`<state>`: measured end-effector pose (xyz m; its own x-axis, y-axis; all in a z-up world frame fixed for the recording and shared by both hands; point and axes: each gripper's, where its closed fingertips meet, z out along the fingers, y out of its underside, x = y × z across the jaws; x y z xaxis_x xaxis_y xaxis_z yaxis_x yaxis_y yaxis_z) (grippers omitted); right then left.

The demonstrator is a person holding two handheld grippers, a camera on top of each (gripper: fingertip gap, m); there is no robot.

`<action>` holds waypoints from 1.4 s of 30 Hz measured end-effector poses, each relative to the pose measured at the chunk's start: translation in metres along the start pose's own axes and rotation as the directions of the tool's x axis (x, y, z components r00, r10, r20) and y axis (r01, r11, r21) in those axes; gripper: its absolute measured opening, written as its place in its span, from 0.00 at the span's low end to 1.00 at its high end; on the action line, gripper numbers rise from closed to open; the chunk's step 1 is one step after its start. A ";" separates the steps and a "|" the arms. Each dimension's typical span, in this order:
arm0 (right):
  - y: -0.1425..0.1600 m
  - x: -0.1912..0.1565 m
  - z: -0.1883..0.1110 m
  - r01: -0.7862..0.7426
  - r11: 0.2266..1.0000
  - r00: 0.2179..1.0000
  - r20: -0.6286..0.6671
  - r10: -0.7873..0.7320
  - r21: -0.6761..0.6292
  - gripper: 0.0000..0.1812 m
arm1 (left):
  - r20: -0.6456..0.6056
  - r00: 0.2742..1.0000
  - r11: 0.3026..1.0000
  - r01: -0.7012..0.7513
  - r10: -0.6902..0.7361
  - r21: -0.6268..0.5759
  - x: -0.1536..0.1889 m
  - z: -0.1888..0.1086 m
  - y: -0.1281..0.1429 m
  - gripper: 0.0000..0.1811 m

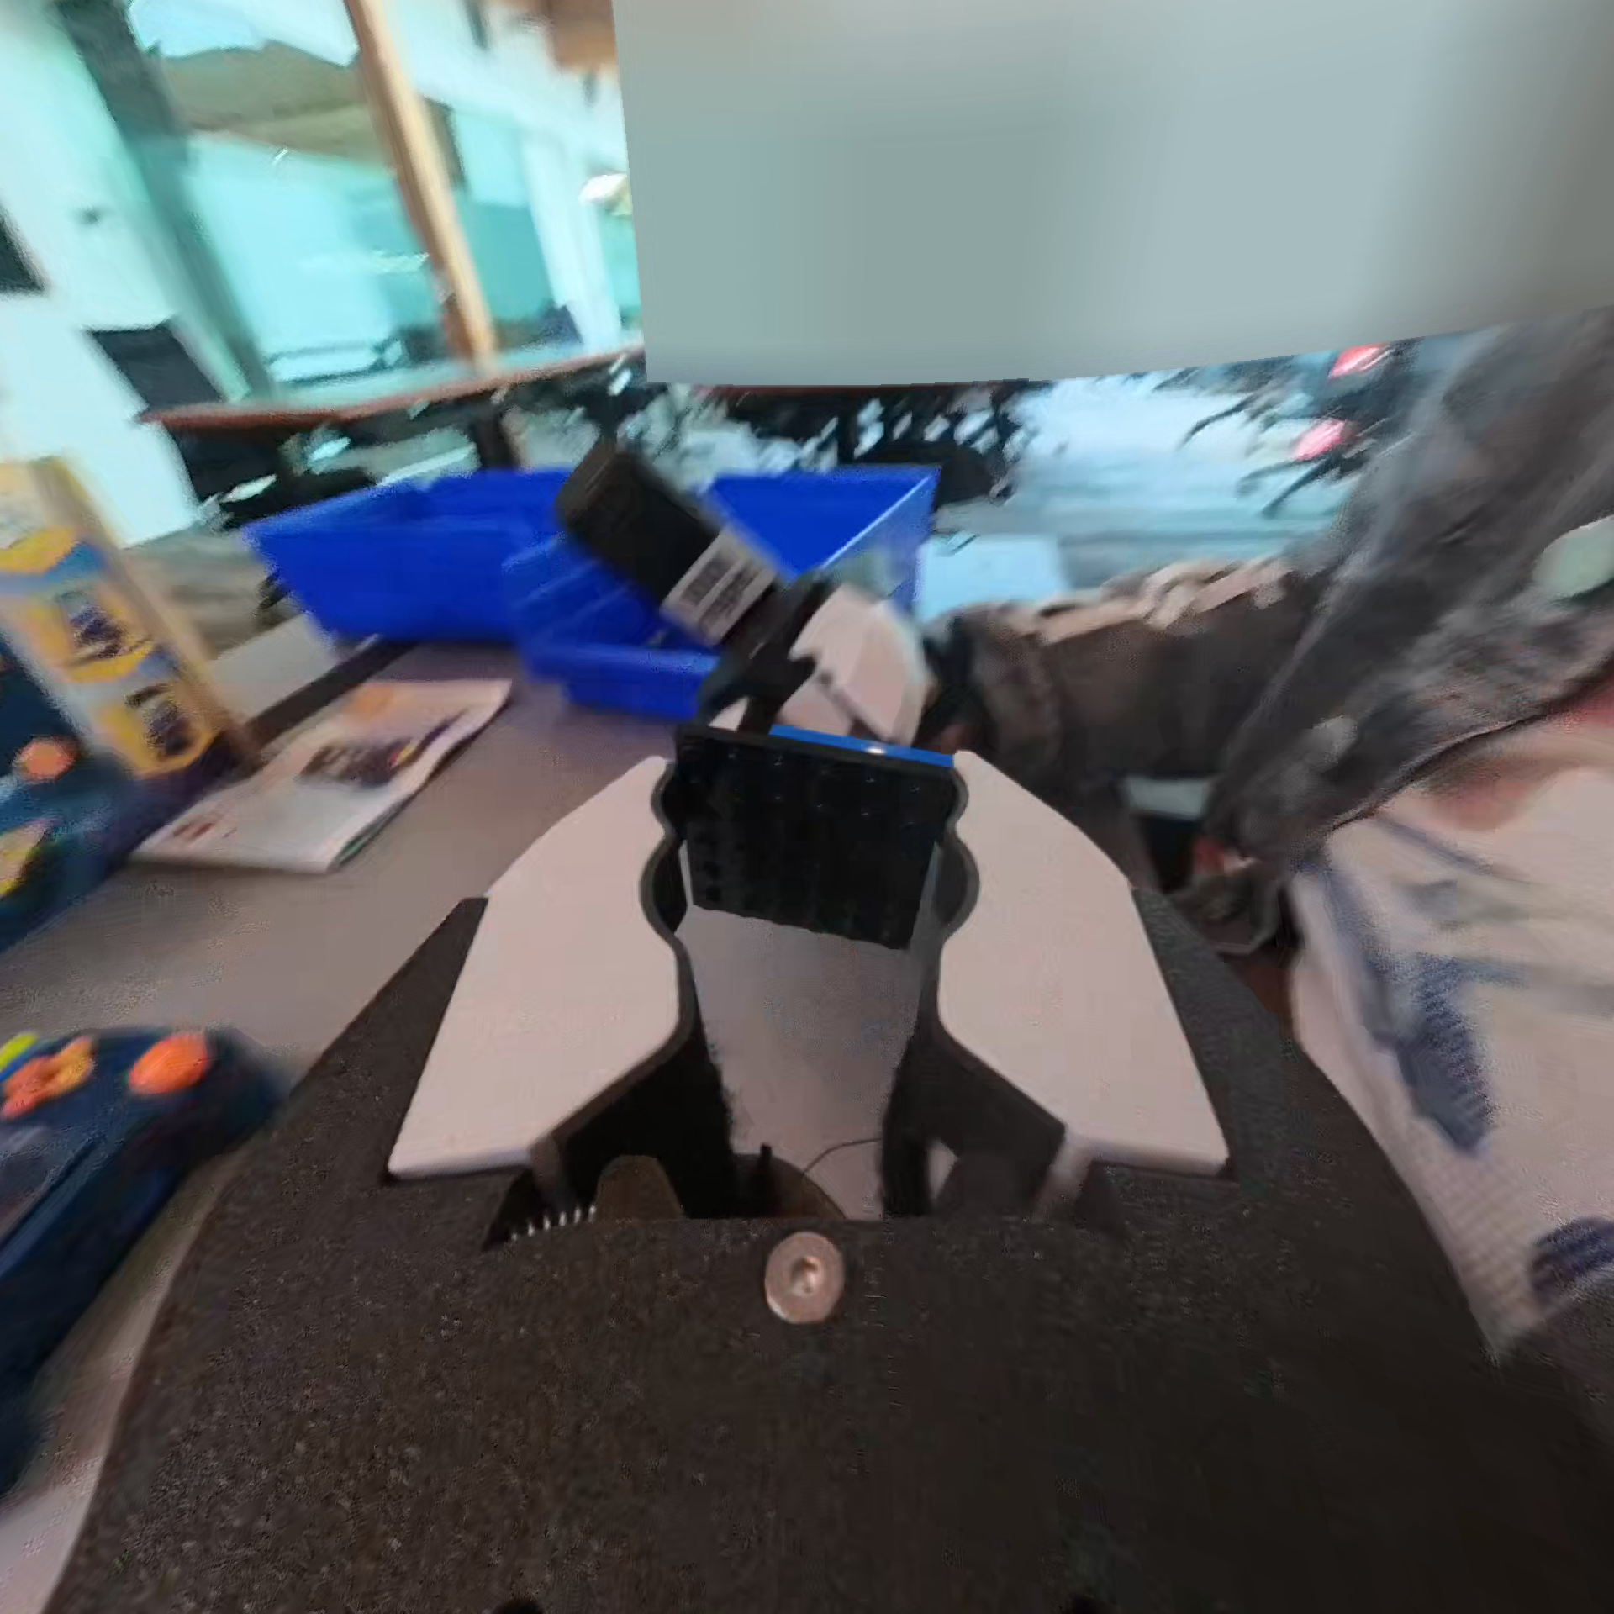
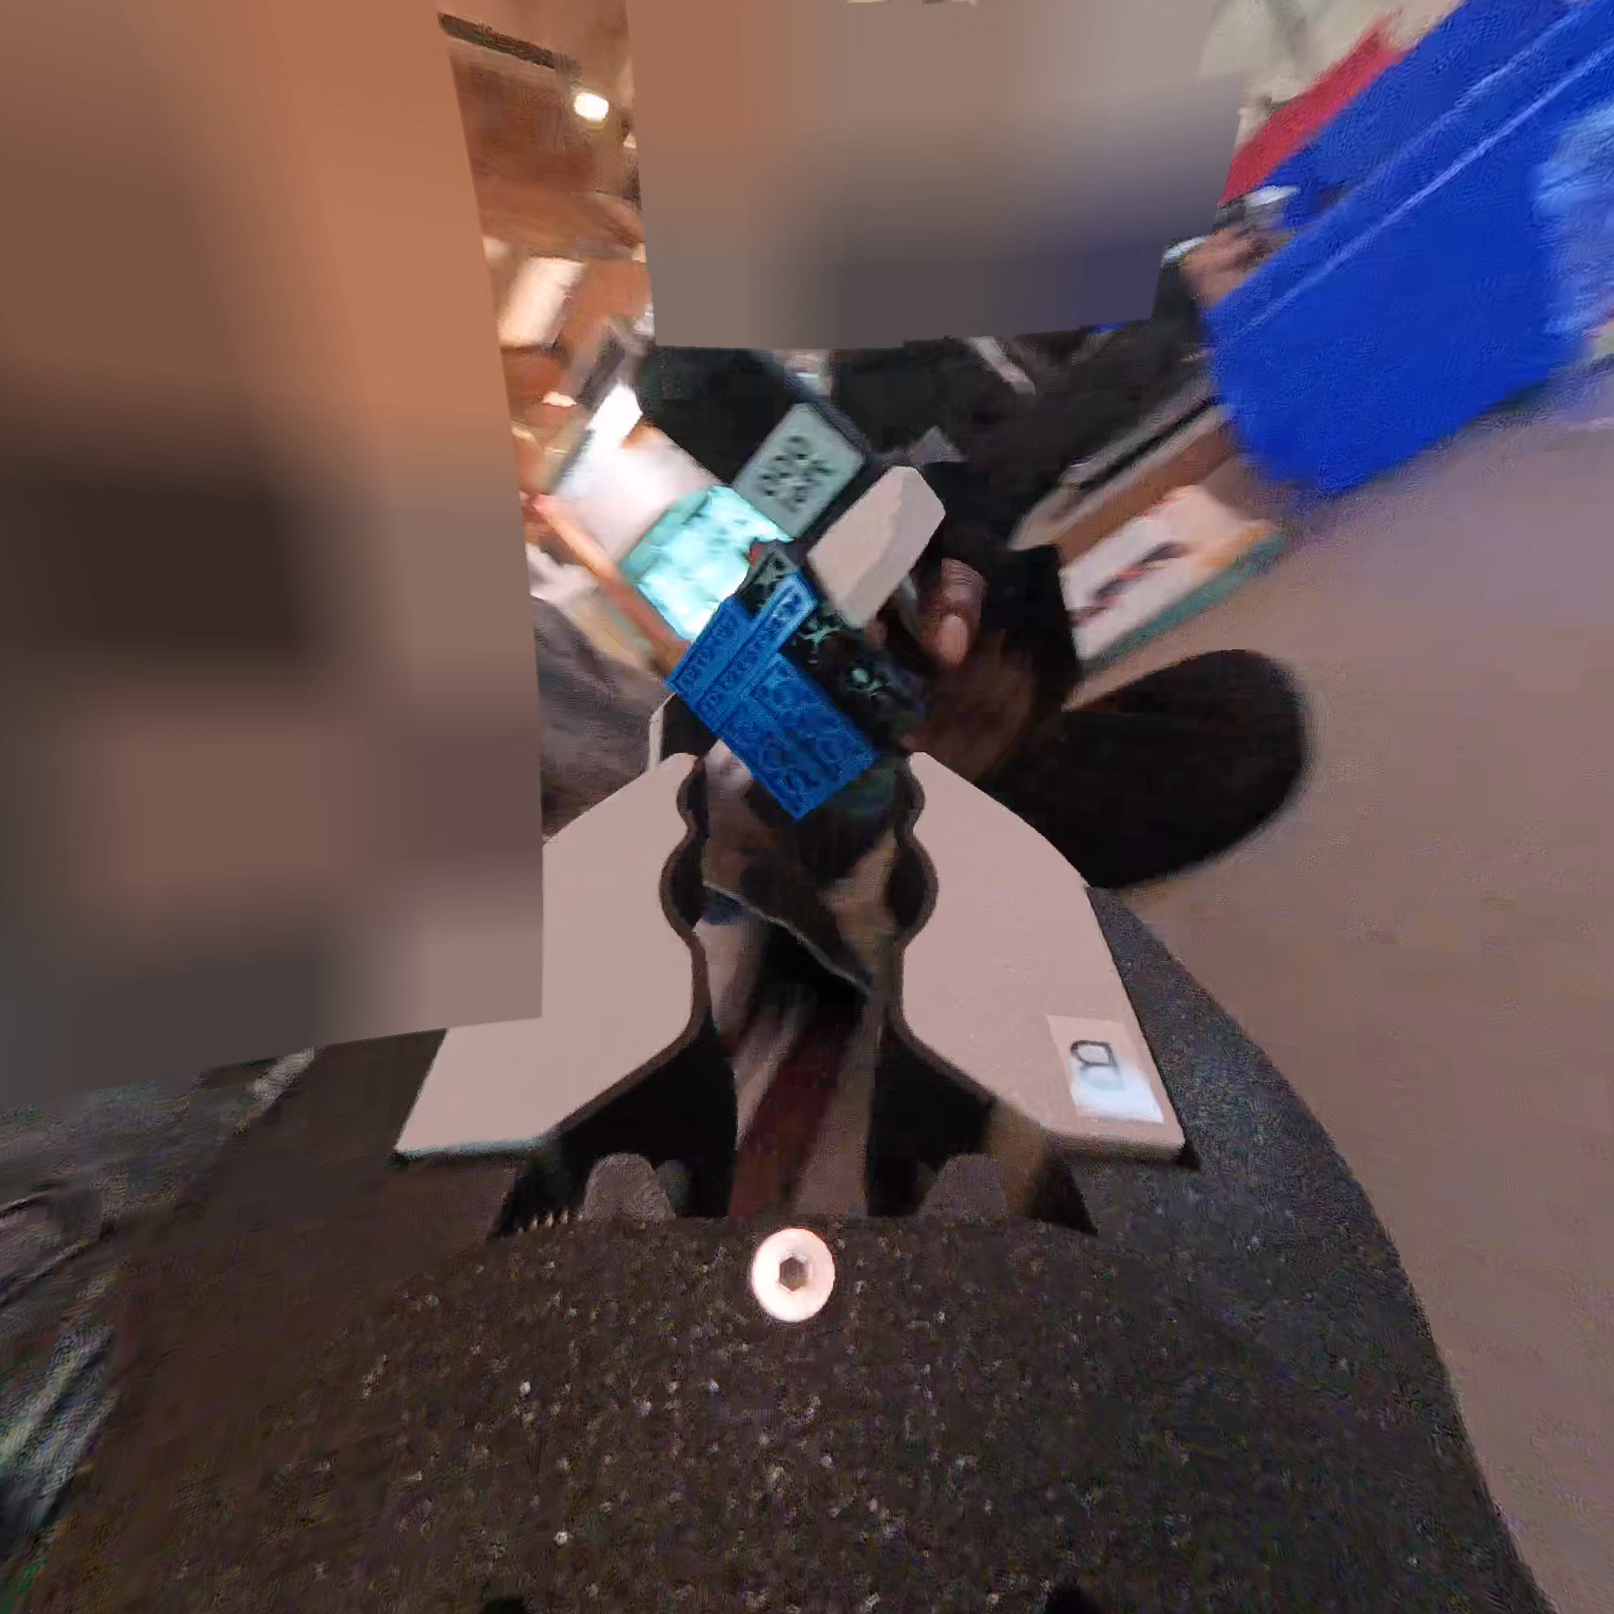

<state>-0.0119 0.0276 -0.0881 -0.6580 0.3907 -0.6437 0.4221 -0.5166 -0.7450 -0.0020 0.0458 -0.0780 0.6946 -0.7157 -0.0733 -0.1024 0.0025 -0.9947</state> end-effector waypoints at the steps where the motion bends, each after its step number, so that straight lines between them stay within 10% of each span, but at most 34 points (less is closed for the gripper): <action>1: -0.002 0.010 -0.011 0.135 0.990 0.978 -0.157 -0.138 -0.029 0.24 | 0.091 0.996 0.991 -0.005 0.018 -0.136 -0.012 -0.004 0.020 0.30; 3: 0.001 0.013 -0.026 0.475 0.848 0.779 -0.336 -0.529 -0.235 0.28 | 0.060 0.998 0.943 0.055 -0.037 -0.330 -0.005 -0.008 0.054 0.30; 7: 0.031 0.016 -0.027 0.697 0.150 0.134 -0.078 -0.988 -0.701 0.22 | -0.003 0.971 0.843 0.207 -0.240 -0.497 0.010 -0.006 0.096 0.30; 10: 0.064 0.030 -0.019 0.662 -0.105 0.038 0.173 -0.984 -0.742 0.19 | -0.054 0.956 0.746 0.189 -0.289 -0.639 0.021 -0.006 0.125 0.31; 27: 0.069 0.046 0.013 0.742 -0.099 -0.063 0.079 -0.995 -0.663 0.04 | -0.139 0.906 0.747 0.234 -0.399 -0.622 0.028 -0.005 0.124 0.30; 37: 0.074 0.036 0.018 0.714 -0.364 -0.122 0.406 -0.906 -0.598 0.04 | -0.248 0.866 0.705 0.155 -0.434 -0.692 0.045 -0.008 0.126 0.41; 42: 0.078 0.033 0.022 0.760 -0.311 -0.059 0.416 -0.907 -0.571 0.04 | -0.319 0.880 0.736 0.049 -0.351 -0.676 0.050 -0.010 0.128 0.30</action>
<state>-0.0142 -0.0166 -0.1637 -0.6037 0.1286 0.7867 -0.2754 0.8925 -0.3573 0.0128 0.0033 -0.2080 0.4206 -0.8536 0.3074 -0.5228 -0.5049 -0.6868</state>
